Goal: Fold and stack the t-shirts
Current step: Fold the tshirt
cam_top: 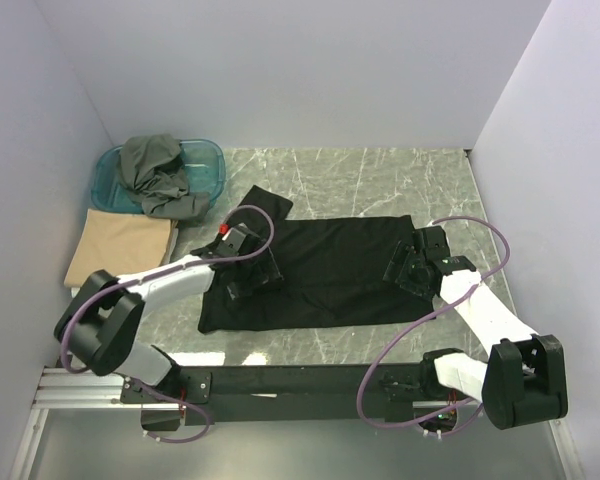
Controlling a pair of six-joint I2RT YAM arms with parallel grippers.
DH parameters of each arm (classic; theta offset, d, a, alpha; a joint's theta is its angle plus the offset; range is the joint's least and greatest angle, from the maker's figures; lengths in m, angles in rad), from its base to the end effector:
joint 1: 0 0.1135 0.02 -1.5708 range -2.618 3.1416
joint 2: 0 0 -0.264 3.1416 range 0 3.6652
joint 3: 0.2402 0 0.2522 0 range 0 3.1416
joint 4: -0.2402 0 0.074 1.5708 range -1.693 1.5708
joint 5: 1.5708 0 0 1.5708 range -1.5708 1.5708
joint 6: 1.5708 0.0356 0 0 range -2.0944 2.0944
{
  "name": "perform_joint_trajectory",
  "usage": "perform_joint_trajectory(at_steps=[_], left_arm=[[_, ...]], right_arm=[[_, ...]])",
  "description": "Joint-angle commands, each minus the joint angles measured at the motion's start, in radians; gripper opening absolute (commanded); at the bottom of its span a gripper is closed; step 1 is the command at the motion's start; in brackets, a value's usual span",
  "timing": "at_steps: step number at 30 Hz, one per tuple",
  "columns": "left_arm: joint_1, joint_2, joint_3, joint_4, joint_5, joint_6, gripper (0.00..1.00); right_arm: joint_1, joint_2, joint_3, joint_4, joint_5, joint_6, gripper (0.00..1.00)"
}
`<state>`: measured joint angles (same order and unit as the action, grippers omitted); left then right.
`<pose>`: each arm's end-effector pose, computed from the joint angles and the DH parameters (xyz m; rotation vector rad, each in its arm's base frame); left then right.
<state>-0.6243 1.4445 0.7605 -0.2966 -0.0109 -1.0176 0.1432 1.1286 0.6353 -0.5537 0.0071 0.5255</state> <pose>0.2238 -0.1607 0.1761 -0.5263 2.6192 -0.5844 0.2039 0.0291 0.1940 0.5032 2.5872 0.2230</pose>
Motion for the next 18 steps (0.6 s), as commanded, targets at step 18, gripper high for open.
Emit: perform_joint_trajectory(at_steps=[18], left_arm=[[0.003,0.266,0.457,0.016,-0.087,0.162,1.00]], right_arm=[[-0.022,-0.073,0.067,-0.005,0.027,-0.024,0.86]])
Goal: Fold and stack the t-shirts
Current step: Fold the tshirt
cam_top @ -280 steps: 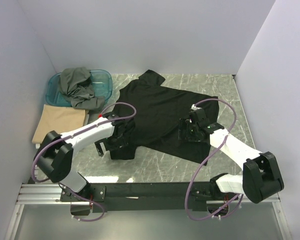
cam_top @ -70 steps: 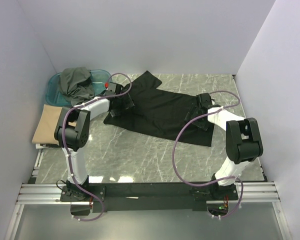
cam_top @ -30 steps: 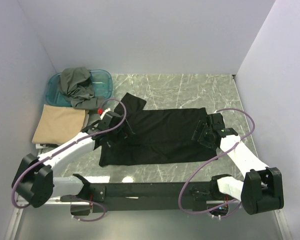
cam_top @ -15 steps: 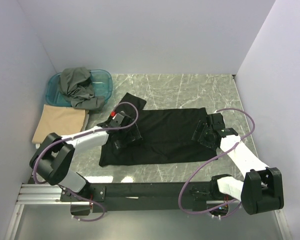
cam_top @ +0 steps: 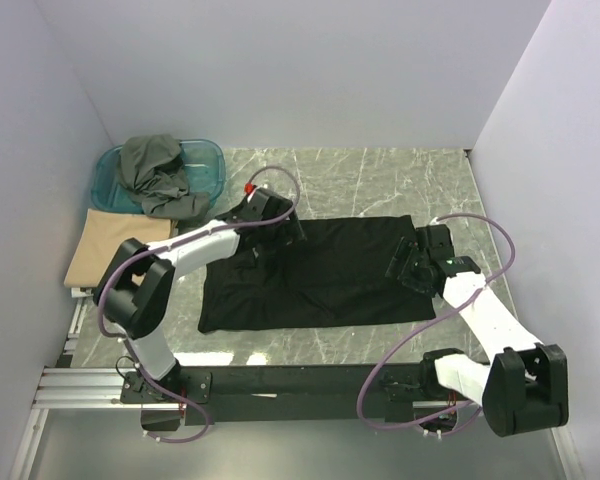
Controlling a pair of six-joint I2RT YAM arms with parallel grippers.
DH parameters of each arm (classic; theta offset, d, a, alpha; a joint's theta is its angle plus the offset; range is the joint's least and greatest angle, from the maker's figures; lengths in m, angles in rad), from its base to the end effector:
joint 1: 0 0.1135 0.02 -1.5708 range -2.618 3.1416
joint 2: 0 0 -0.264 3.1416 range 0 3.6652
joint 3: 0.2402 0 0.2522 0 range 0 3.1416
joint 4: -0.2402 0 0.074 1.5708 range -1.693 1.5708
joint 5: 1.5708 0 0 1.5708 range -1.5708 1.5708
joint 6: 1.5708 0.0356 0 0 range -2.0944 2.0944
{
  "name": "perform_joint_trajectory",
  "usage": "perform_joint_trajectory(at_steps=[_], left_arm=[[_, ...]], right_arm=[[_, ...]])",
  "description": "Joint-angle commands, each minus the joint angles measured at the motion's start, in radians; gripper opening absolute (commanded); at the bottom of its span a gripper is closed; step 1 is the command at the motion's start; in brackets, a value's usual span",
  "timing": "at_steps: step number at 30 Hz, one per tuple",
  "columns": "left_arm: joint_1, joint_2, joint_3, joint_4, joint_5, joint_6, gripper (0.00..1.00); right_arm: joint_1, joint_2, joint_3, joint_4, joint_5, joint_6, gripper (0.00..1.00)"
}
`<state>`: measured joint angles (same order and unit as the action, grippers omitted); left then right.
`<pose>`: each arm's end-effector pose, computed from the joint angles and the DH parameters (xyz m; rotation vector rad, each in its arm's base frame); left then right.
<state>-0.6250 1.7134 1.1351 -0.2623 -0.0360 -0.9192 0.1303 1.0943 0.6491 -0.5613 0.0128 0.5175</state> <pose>0.2996 -0.2146 0.2095 -0.3865 2.4903 -0.6395 0.2028 0.0261 0.2041 0.5038 2.5443 0.2236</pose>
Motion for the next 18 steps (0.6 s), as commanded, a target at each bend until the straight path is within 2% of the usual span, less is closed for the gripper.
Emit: perform_joint_trajectory(at_steps=[1,6,10,12,14,18], left_arm=[[0.004,-0.003,0.103,-0.017,-0.071,0.077,1.00],[0.005,-0.062,0.098,-0.074,-0.104,0.085,0.99],[0.004,-0.172,-0.047,-0.023,-0.068,0.057,0.99],[0.004,-0.205,-0.129,-0.002,-0.053,0.034,0.99],[0.004,-0.215,-0.193,0.036,-0.032,0.020,0.99],[0.004,-0.173,-0.207,0.040,-0.028,0.020,1.00]], right_arm=[[-0.009,-0.056,0.053,0.004,0.018,-0.014,0.86],[-0.011,-0.091,0.066,-0.005,0.032,-0.013,0.86],[-0.009,-0.109,0.063,0.008,-0.010,-0.020,0.86],[-0.006,-0.114,0.061,0.041,-0.103,-0.031,0.86],[0.008,-0.126,0.058,0.078,-0.141,-0.045,0.89],[0.011,-0.129,0.067,0.072,-0.140,-0.040,0.90]])
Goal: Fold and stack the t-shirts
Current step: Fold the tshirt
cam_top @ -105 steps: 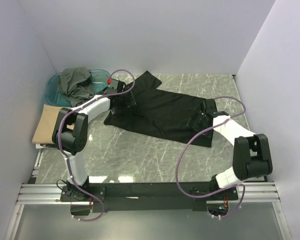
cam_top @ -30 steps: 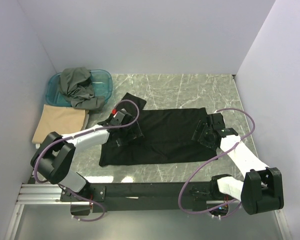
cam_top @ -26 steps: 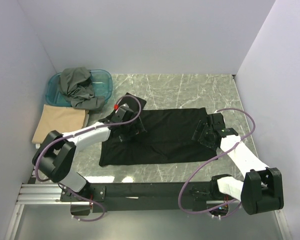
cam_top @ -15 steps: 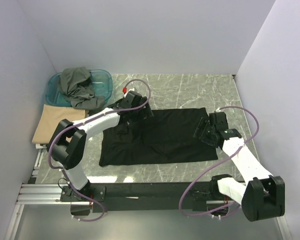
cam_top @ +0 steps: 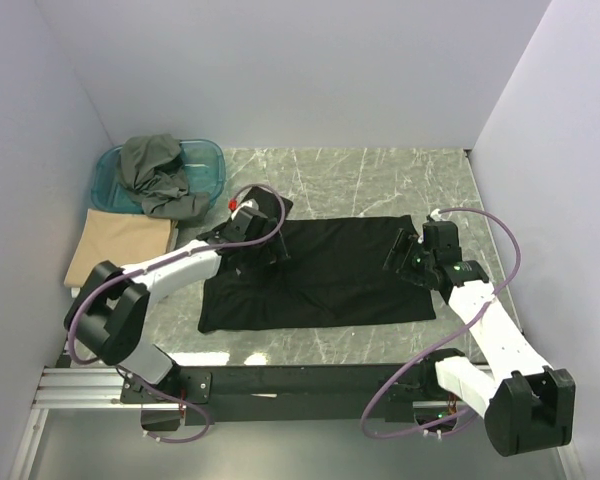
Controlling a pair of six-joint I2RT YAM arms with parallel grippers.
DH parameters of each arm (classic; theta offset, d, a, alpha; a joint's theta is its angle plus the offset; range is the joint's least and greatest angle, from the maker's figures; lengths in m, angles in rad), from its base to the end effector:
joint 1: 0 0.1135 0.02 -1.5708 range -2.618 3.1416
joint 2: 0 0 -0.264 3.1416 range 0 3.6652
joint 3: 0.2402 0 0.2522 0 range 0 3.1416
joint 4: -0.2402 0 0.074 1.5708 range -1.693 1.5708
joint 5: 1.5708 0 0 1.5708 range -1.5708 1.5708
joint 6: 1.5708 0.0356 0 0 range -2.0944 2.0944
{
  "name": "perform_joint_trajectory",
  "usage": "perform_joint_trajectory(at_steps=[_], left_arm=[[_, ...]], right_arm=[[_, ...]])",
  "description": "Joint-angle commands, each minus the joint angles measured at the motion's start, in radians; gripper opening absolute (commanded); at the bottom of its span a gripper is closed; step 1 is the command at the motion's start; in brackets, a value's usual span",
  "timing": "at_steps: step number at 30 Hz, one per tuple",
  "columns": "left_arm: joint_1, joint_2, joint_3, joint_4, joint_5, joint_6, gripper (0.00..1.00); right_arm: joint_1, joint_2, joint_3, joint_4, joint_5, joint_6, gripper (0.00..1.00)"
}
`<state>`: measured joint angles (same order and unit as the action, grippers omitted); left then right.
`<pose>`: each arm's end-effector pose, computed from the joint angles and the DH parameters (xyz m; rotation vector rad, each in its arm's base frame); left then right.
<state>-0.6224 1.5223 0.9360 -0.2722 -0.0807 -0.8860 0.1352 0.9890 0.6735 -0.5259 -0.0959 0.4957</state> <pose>0.2584 -0.1819 0.2088 -0.3674 2.4845 -0.5658 0.1971 0.0302 0.2335 0.3946 2.4153 0.4014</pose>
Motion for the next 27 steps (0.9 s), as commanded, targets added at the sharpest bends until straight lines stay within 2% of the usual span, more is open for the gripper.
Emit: perform_joint_trajectory(at_steps=[1,7,12,15,21,27], left_arm=[[0.001,0.032,-0.008,0.057,0.009,-0.010,1.00],[0.033,0.136,0.064,0.053,-0.114,0.028,0.99],[0.133,0.187,0.138,0.051,-0.192,0.058,0.99],[0.185,0.194,0.168,0.056,-0.176,0.081,1.00],[0.205,0.217,0.257,0.008,-0.174,0.117,0.99],[0.210,0.295,0.452,-0.038,-0.208,0.182,0.99]], right_arm=[[0.006,-0.024,0.041,0.032,-0.015,-0.019,0.90],[0.006,-0.039,0.031,0.007,0.012,-0.016,0.90],[0.007,-0.044,0.023,0.006,0.016,-0.016,0.90],[0.006,-0.039,0.023,0.004,0.038,-0.013,0.90],[0.006,-0.006,0.058,-0.006,0.094,0.000,0.90],[0.001,0.071,0.168,-0.003,0.163,0.006,0.91]])
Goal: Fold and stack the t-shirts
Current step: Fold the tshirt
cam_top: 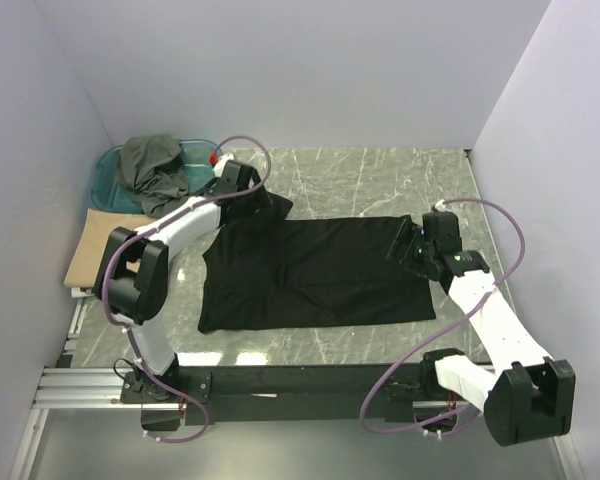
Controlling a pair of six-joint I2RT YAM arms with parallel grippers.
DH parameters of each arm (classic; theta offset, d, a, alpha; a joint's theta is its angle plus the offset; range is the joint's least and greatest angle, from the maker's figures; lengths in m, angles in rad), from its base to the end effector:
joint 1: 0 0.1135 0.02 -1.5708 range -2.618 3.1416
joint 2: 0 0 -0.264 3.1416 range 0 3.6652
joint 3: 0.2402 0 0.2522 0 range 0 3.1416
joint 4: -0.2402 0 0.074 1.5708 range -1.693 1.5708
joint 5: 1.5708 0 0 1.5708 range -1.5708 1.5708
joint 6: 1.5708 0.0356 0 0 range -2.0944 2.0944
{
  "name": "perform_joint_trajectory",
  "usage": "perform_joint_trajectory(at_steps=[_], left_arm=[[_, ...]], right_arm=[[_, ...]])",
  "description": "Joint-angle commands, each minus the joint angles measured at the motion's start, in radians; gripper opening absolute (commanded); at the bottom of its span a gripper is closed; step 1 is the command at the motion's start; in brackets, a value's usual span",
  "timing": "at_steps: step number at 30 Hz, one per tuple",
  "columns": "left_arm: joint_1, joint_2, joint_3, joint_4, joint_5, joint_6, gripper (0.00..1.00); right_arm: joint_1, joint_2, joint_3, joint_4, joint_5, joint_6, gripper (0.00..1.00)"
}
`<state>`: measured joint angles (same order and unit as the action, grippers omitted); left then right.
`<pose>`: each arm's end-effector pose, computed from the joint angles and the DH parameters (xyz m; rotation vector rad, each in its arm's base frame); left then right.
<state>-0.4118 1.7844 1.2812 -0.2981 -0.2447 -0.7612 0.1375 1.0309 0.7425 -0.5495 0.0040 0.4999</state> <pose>0.3654 -0.1502 0.2280 -0.5253 2.3008 -0.2869 0.2076 0.0286 0.2463 0.4396 2.3889 0.2875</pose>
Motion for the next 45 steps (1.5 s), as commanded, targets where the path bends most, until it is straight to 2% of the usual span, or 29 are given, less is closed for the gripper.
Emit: perform_joint_trajectory(at_steps=[1,3,10,14,17,23,31,36,39,40,42,45], left_arm=[[0.002,0.053,0.174,-0.035,-0.051,0.062,0.99],[0.019,0.126,0.245,-0.055,-0.062,0.072,0.99],[0.048,0.423,0.701,-0.249,-0.113,0.154,0.99],[0.071,0.571,0.843,-0.256,-0.176,0.200,0.99],[0.090,0.656,0.951,-0.273,-0.119,0.238,0.99],[0.090,0.699,0.942,-0.208,-0.036,0.299,0.97],[0.090,0.711,0.880,-0.217,-0.022,0.303,0.65],[0.088,0.728,0.876,-0.239,-0.028,0.309,0.59],[0.088,0.734,0.882,-0.242,-0.027,0.315,0.51],[0.088,0.736,0.882,-0.245,-0.019,0.316,0.43],[0.085,0.728,0.871,-0.246,-0.013,0.324,0.38],[0.074,0.702,0.828,-0.228,-0.019,0.338,0.38]], right_arm=[[-0.003,0.041,0.116,0.020,0.073,0.008,0.91],[-0.004,0.070,0.161,0.011,0.097,0.020,0.91],[-0.007,0.086,0.189,0.014,0.139,0.016,0.92],[-0.016,0.089,0.164,0.023,0.133,0.011,0.92],[-0.022,0.116,0.159,0.026,0.123,0.006,0.92],[-0.026,0.147,0.159,0.033,0.102,0.006,0.92],[-0.027,0.144,0.156,0.036,0.111,0.002,0.92],[-0.029,0.143,0.149,0.040,0.103,0.002,0.92],[-0.029,0.143,0.147,0.042,0.102,0.000,0.92],[-0.029,0.141,0.146,0.042,0.105,0.002,0.92],[-0.030,0.138,0.146,0.040,0.109,0.002,0.92],[-0.032,0.139,0.146,0.043,0.111,0.003,0.92]])
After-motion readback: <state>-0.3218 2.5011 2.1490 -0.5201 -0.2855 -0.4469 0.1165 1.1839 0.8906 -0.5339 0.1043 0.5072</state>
